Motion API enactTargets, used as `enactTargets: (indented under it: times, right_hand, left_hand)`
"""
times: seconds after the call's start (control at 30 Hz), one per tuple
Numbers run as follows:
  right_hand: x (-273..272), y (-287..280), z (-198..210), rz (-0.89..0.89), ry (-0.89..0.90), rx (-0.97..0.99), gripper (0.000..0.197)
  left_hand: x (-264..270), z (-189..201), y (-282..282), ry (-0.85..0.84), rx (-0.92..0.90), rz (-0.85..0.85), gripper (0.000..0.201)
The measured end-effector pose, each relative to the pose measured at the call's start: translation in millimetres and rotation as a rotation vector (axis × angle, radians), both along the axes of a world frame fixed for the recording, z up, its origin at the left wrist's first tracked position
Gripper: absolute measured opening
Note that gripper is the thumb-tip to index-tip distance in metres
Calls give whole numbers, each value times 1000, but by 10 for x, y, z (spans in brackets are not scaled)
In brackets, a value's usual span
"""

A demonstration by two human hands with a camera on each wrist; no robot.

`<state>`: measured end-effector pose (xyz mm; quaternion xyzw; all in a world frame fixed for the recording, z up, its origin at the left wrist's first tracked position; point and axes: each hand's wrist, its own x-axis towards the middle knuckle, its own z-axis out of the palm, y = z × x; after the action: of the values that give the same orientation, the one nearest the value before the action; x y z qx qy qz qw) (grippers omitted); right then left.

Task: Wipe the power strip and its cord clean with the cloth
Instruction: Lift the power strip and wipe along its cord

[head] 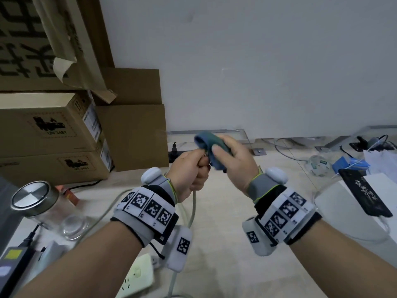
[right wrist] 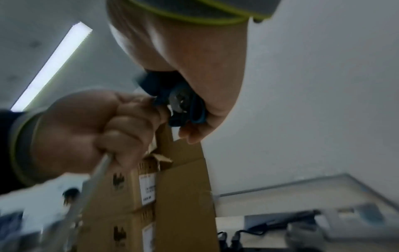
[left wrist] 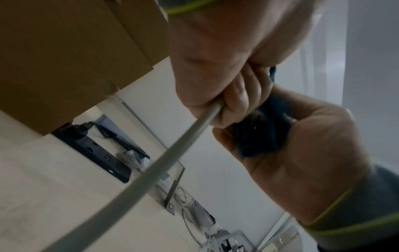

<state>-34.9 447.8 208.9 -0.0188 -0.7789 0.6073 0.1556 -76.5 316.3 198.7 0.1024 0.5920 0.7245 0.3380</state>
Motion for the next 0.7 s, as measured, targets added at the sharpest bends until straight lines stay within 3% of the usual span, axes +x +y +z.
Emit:
enactTargets:
  times: [0.07,0.13,0.3,0.5,0.7]
  right_hand:
    - [26,-2,-76,6,50,294,18]
    - [-7,18,-119,-99,80,431,21]
    - [-85,-4,-119,-220,50,417,32]
    - [-192,-40,-57,-302,-64,166,38]
    - [-332,-79,11,-446,-314,-476,37]
  left_hand:
    - [-5,28,-13,-59,11,-13,44]
    - [6,54,-1,-77,3,-15,47]
    - [8,108,95,-53,-9,-10,47]
    - [-44,109,123,46,-99,-45,46]
    - [-8,66,134,140,-104,-79,44]
